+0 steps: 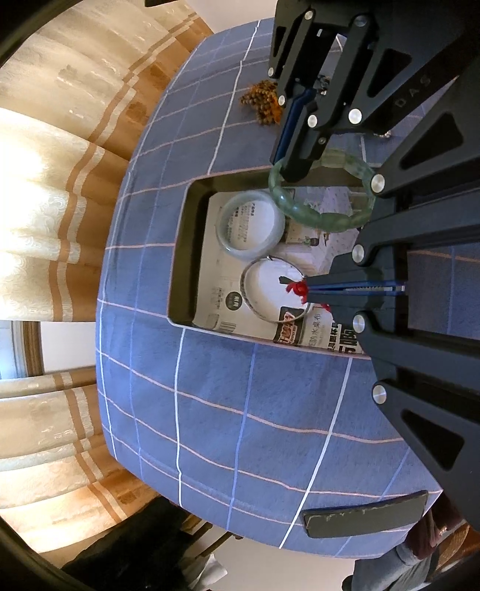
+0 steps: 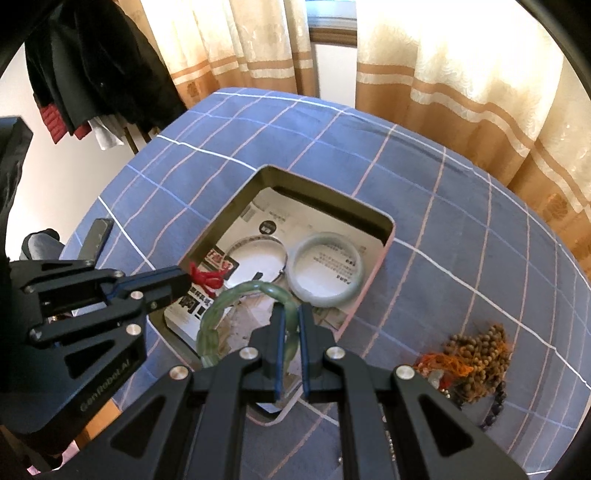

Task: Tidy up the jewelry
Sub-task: 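Carry the red pendant in the left tool while the right tool carries the green bangle into the tin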

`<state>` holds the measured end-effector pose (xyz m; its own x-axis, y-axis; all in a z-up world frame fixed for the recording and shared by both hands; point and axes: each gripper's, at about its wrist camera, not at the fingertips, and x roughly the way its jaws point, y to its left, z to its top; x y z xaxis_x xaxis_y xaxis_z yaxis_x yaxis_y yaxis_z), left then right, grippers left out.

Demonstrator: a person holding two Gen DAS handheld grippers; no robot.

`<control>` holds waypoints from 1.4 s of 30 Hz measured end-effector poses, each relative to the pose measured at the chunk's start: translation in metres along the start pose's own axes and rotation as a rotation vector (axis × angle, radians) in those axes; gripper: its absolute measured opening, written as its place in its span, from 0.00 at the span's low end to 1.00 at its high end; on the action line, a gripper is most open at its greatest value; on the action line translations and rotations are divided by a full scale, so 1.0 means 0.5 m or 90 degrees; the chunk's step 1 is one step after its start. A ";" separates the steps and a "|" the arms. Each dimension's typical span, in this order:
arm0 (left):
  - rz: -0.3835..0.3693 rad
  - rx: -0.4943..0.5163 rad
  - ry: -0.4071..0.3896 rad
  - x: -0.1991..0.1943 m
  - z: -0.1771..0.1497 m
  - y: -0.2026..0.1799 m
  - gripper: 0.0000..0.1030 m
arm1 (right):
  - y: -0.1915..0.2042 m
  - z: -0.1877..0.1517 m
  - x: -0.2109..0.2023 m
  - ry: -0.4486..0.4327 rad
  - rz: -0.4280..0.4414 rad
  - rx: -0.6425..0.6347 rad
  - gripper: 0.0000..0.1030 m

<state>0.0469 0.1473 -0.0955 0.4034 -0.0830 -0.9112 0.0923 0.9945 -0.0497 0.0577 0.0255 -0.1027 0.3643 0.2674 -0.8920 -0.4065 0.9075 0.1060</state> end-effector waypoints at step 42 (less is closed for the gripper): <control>0.011 -0.017 0.077 0.081 -0.040 0.015 0.01 | 0.009 -0.027 0.084 0.073 -0.001 -0.015 0.20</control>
<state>0.0455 0.1526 -0.1409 0.2916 -0.0588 -0.9547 0.0614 0.9972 -0.0427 0.0598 0.0367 -0.1458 0.2668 0.2261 -0.9369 -0.4261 0.8996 0.0957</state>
